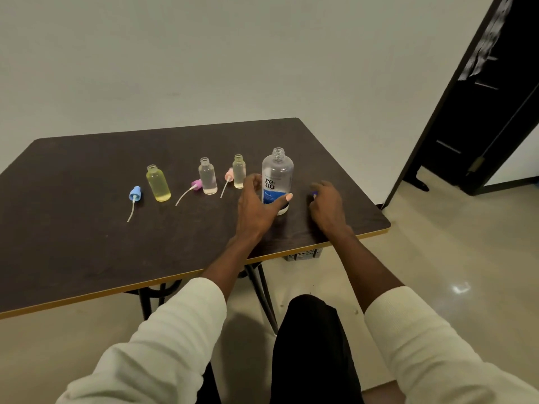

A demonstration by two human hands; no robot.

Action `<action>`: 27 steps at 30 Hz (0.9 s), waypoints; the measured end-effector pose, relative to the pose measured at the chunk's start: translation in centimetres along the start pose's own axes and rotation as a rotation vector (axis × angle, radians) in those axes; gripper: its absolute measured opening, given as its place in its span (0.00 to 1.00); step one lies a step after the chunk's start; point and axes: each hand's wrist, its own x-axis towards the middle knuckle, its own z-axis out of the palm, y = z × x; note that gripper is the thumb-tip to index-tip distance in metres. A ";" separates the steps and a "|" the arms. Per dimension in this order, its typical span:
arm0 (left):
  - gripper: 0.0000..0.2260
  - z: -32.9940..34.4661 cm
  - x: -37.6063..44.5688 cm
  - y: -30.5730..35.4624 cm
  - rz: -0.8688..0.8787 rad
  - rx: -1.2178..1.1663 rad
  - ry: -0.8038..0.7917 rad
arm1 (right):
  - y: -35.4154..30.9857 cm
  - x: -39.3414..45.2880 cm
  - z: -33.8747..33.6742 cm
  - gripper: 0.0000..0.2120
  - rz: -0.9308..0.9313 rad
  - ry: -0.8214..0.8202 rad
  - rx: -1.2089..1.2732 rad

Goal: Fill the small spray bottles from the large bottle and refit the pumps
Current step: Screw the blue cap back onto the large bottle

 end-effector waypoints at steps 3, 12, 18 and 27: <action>0.32 -0.1 0.1 0.0 0.025 -0.007 -0.062 | -1.0 0.0 0.3 0.17 0.027 0.073 0.209; 0.29 -0.7 -0.3 -0.2 0.035 -0.050 -0.105 | -8.5 0.2 -3.7 0.13 -0.208 0.223 0.784; 0.30 -1.0 -0.6 0.1 0.003 -0.071 -0.117 | -9.5 1.0 -4.2 0.13 -0.365 0.016 0.609; 0.33 -1.1 -0.9 0.6 -0.022 -0.067 -0.111 | -9.9 1.4 -5.3 0.16 -0.334 -0.117 0.419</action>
